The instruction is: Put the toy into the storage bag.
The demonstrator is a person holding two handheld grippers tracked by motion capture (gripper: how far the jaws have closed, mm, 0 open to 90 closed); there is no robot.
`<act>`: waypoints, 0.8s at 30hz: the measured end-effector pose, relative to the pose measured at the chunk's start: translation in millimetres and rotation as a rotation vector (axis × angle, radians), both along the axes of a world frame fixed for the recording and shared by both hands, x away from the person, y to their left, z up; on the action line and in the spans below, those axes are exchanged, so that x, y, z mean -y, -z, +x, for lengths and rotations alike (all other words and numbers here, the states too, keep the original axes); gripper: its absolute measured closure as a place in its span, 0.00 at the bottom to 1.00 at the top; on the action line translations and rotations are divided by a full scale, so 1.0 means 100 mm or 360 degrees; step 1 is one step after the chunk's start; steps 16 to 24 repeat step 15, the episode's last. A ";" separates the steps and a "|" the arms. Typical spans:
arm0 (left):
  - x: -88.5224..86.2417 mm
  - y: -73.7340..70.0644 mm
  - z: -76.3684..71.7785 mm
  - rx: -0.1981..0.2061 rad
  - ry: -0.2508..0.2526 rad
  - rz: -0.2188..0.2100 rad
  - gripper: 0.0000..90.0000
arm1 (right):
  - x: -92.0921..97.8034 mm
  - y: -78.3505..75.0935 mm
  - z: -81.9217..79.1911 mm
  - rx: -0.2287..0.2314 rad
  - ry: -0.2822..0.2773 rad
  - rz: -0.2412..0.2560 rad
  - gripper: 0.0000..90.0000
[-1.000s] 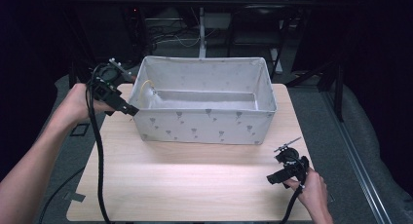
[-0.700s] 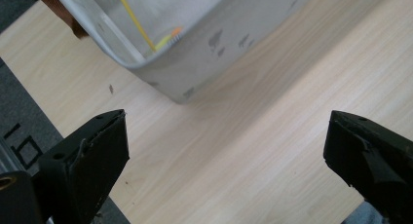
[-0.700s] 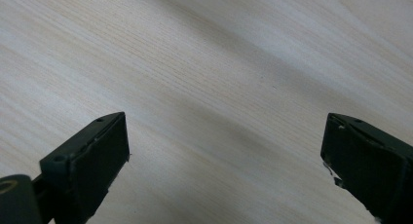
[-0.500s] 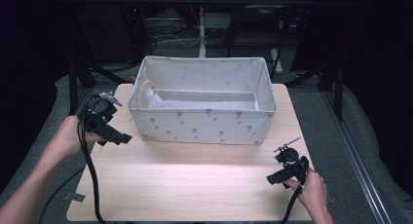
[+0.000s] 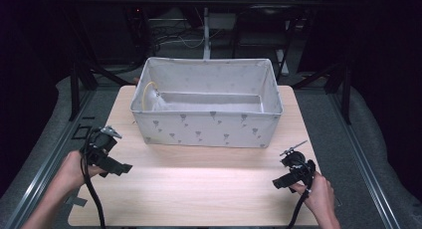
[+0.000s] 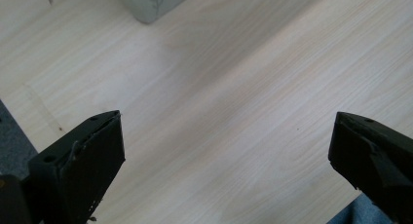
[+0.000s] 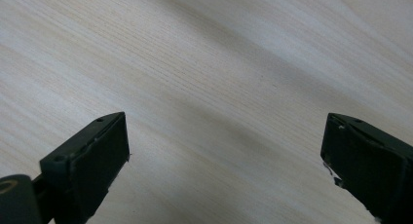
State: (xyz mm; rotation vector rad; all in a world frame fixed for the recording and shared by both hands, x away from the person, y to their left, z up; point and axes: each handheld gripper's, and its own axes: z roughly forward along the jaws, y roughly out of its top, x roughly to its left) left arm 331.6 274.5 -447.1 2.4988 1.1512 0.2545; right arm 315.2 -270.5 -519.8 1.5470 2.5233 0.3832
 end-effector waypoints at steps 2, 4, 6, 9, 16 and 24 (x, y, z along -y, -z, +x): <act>-0.01 0.10 -0.04 0.0000 -0.0020 -0.0006 0.00 | 0.00 0.00 0.00 0.0001 -0.0002 0.0001 0.04; -0.03 0.20 -0.06 -0.0020 -0.0033 -0.0037 0.00 | 0.00 0.00 0.00 0.0002 -0.0001 0.0001 0.04; -0.04 0.29 -0.08 -0.0018 -0.0053 -0.0051 0.00 | 0.00 0.00 0.00 0.0002 -0.0001 -0.0009 0.04; -0.03 0.41 -0.10 -0.0042 -0.0055 -0.0029 0.00 | 0.00 0.01 0.00 0.0001 -0.0005 -0.0016 0.04; -0.03 0.54 -0.11 -0.0028 -0.0017 -0.0006 0.00 | 0.01 0.01 0.01 -0.0006 -0.0007 -0.0015 0.04; -0.03 0.54 -0.11 -0.0028 -0.0017 -0.0006 0.00 | 0.01 0.01 0.01 -0.0006 -0.0007 -0.0015 0.04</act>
